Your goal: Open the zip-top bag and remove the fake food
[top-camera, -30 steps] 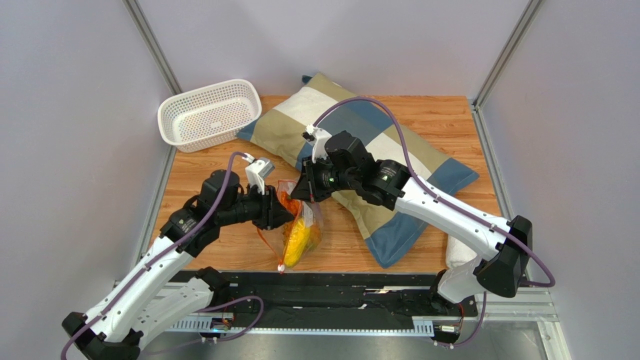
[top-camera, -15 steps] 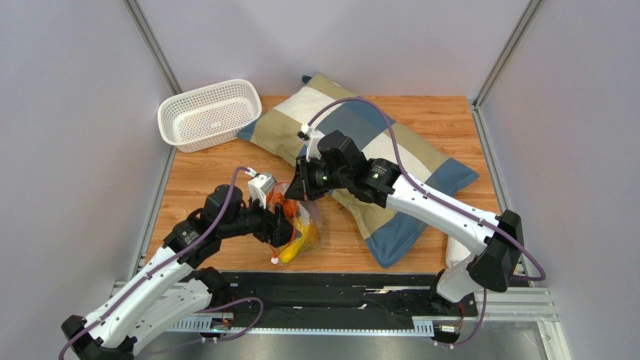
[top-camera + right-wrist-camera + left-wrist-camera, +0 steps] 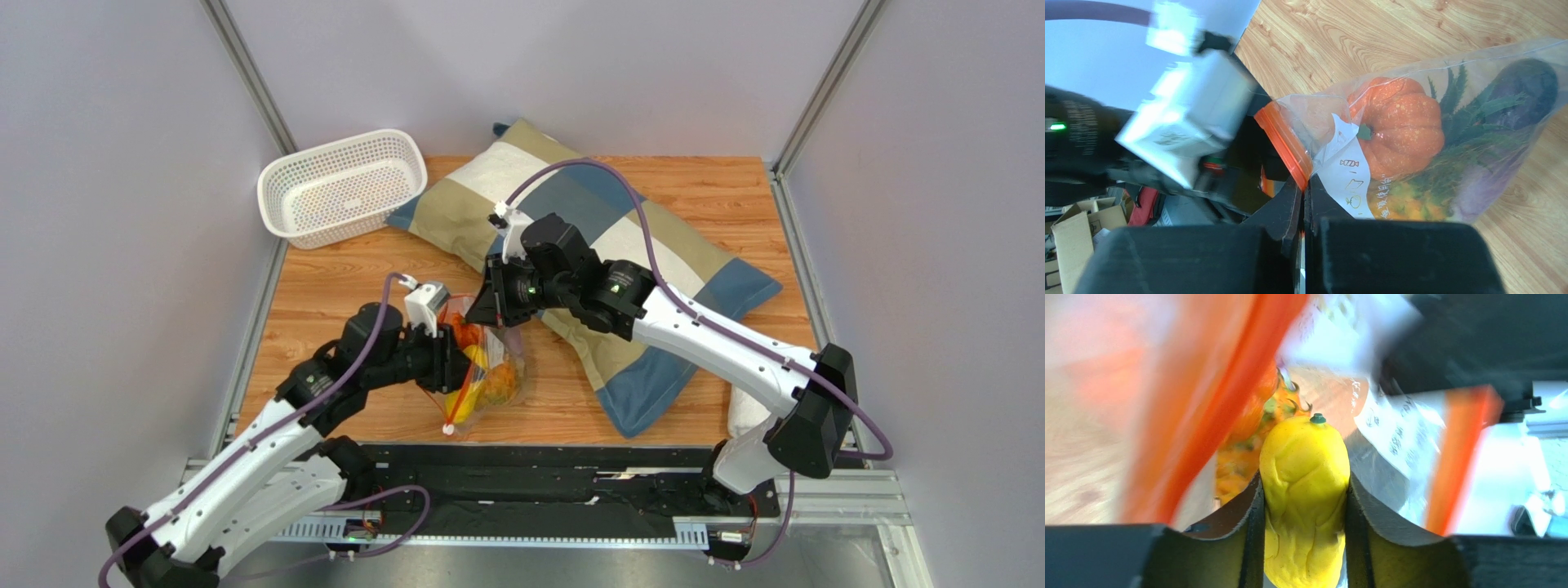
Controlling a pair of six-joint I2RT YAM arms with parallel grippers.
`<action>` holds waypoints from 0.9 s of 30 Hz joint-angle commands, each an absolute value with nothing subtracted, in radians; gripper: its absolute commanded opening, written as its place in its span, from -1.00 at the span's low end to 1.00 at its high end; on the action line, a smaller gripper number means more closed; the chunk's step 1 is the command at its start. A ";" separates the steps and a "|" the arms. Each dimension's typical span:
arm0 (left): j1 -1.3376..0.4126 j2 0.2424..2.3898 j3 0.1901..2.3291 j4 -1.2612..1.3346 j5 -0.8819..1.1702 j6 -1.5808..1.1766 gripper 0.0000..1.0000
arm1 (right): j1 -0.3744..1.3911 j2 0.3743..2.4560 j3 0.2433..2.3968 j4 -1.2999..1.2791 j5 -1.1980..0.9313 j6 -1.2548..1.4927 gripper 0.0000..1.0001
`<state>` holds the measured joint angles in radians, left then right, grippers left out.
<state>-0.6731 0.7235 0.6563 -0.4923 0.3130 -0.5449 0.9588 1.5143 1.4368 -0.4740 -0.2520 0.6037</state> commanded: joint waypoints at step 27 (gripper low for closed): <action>-0.524 0.840 1.027 -0.363 -0.657 -0.577 -1.00 | 0.942 1.456 1.336 -0.373 -0.127 0.584 -1.00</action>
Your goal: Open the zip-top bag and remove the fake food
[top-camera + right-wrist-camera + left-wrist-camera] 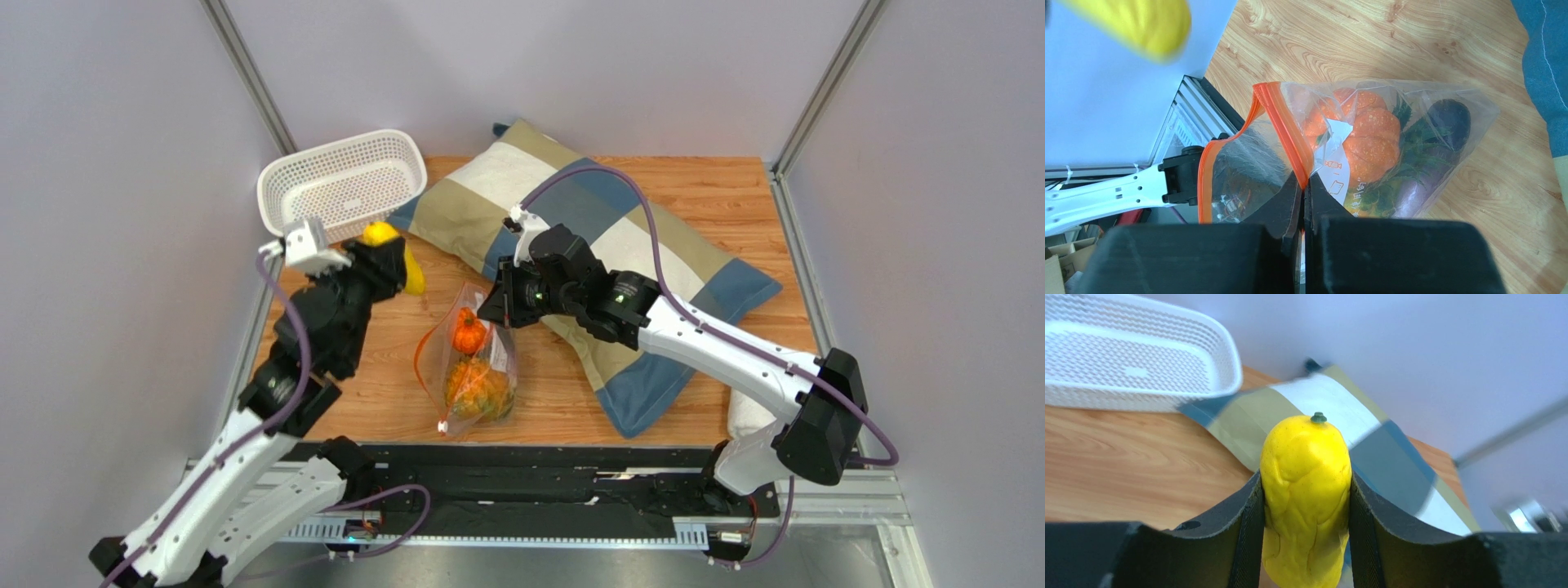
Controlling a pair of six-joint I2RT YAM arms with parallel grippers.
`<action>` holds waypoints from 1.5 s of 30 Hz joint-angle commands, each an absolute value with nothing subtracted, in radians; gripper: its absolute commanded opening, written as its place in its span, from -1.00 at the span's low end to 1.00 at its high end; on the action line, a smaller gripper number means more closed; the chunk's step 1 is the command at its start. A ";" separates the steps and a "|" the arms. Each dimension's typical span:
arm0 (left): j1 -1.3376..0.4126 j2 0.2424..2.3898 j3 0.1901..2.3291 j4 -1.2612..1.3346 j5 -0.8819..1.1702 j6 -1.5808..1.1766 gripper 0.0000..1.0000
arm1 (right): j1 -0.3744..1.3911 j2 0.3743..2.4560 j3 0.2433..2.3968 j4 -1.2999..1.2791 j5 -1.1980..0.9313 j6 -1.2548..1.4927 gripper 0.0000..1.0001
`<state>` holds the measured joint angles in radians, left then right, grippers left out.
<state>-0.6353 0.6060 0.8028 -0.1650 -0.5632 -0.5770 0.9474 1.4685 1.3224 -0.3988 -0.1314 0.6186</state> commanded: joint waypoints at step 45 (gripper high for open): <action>0.094 2.077 2.059 -0.514 0.201 -0.460 0.75 | 0.963 1.482 1.321 -0.436 -0.163 0.569 -1.00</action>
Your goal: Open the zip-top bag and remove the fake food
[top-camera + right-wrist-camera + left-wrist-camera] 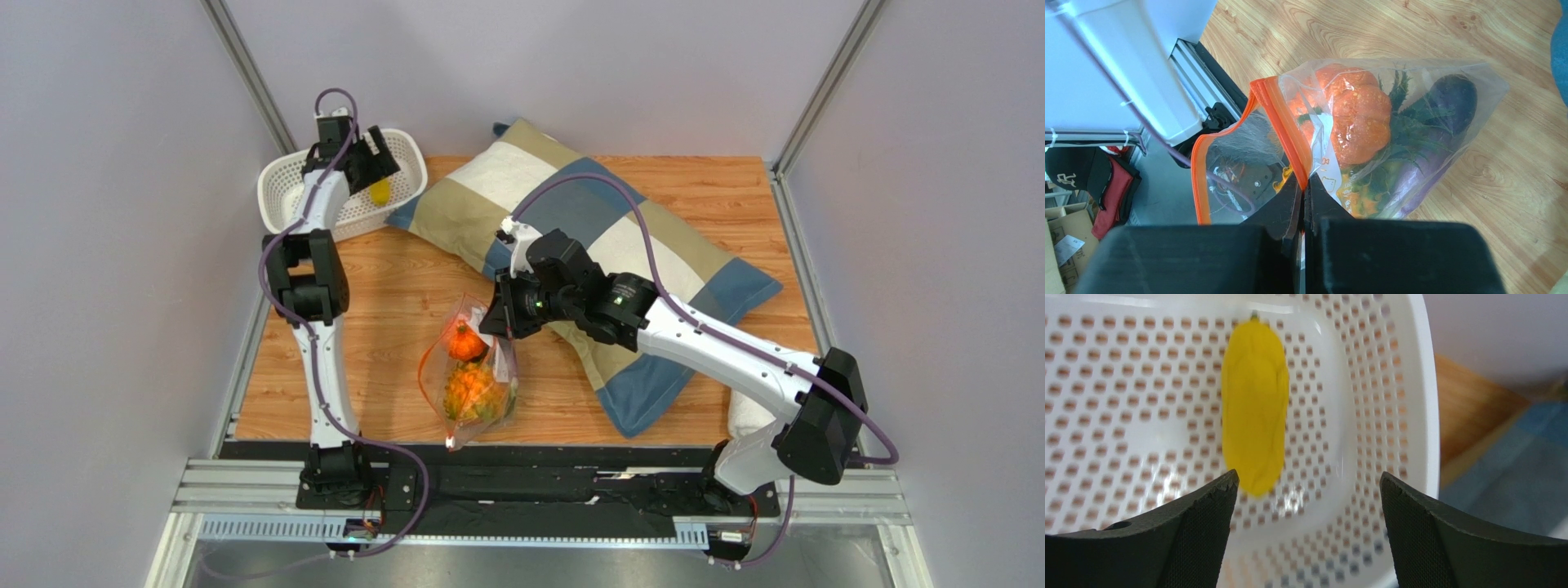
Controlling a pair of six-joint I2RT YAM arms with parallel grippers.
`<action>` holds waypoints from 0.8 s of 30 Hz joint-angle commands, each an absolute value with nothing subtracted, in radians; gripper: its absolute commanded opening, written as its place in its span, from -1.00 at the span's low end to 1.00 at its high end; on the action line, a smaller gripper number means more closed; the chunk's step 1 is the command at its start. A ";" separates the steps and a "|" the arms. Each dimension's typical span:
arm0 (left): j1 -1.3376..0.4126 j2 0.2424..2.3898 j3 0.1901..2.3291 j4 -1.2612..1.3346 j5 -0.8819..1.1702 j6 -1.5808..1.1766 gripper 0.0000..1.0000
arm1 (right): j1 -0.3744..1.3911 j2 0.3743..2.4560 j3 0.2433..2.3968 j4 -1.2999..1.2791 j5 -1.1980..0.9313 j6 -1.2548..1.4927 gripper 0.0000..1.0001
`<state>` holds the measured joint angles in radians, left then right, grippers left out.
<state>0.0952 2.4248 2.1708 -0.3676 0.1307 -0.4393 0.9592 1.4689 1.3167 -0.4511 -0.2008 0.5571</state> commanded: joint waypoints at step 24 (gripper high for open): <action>-0.276 0.442 0.653 -0.504 0.588 -0.598 -0.10 | 0.976 1.454 1.345 -0.443 -0.149 0.586 -1.00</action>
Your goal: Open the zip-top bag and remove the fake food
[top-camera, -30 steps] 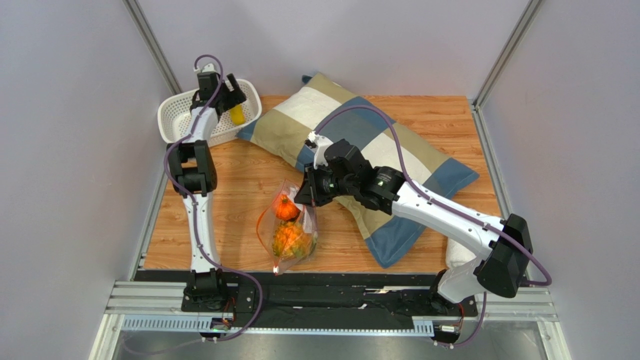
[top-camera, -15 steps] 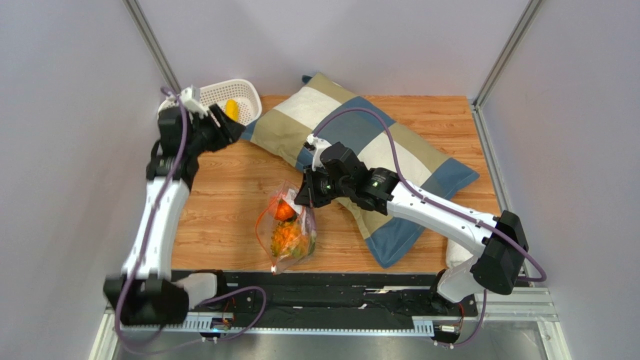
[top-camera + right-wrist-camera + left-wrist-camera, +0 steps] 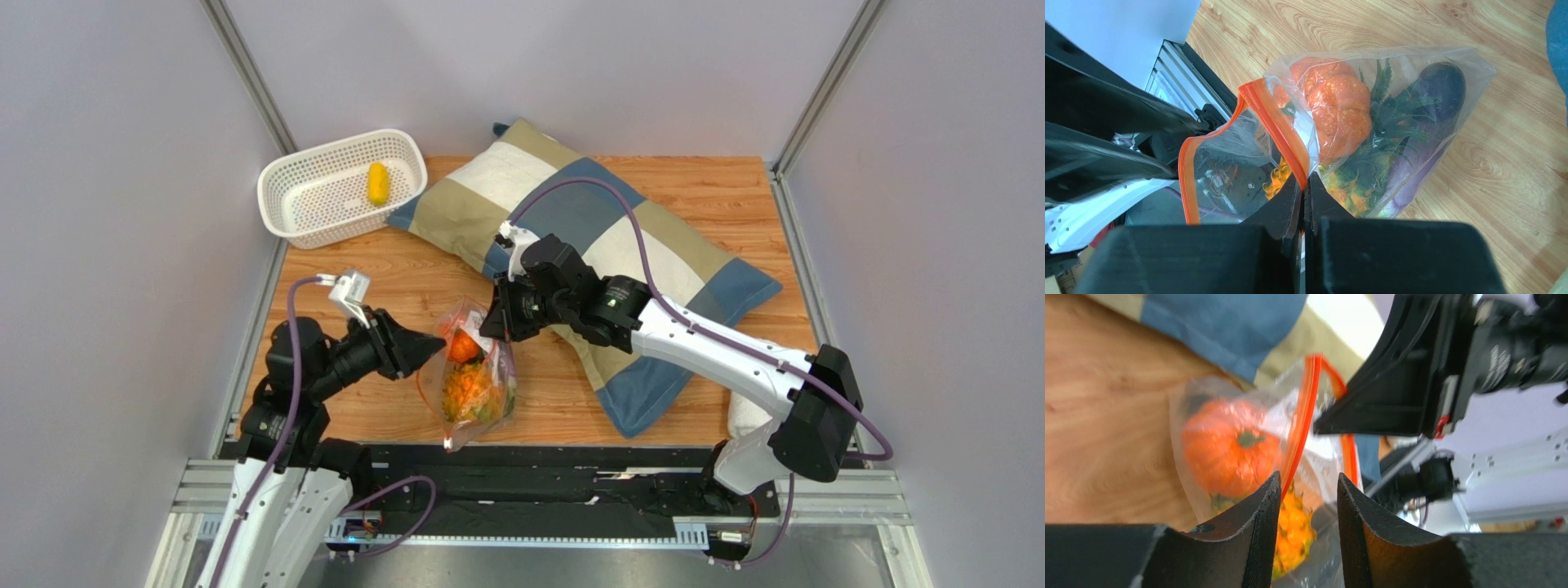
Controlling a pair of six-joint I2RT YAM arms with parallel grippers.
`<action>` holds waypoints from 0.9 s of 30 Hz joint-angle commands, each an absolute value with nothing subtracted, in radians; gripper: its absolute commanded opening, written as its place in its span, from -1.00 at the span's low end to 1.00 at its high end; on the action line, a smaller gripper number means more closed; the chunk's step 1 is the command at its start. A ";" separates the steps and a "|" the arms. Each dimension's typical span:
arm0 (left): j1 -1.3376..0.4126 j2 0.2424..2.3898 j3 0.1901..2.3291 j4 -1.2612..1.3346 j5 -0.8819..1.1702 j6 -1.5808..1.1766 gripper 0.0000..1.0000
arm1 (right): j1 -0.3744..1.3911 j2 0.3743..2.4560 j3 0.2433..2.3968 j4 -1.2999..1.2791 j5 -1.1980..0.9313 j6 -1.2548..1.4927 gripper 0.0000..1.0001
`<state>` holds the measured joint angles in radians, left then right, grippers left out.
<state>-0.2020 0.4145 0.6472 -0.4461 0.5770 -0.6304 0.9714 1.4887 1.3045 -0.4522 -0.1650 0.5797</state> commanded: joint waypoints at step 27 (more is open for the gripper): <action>-0.666 0.531 0.865 -0.474 0.463 -0.677 -0.20 | 0.988 1.445 1.401 -0.488 -0.124 0.592 -1.00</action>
<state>-0.6609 0.4774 0.8482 -0.5163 0.3794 -0.6521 0.9806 1.4868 1.3617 -0.4881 -0.1459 0.5804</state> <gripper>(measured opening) 0.405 0.011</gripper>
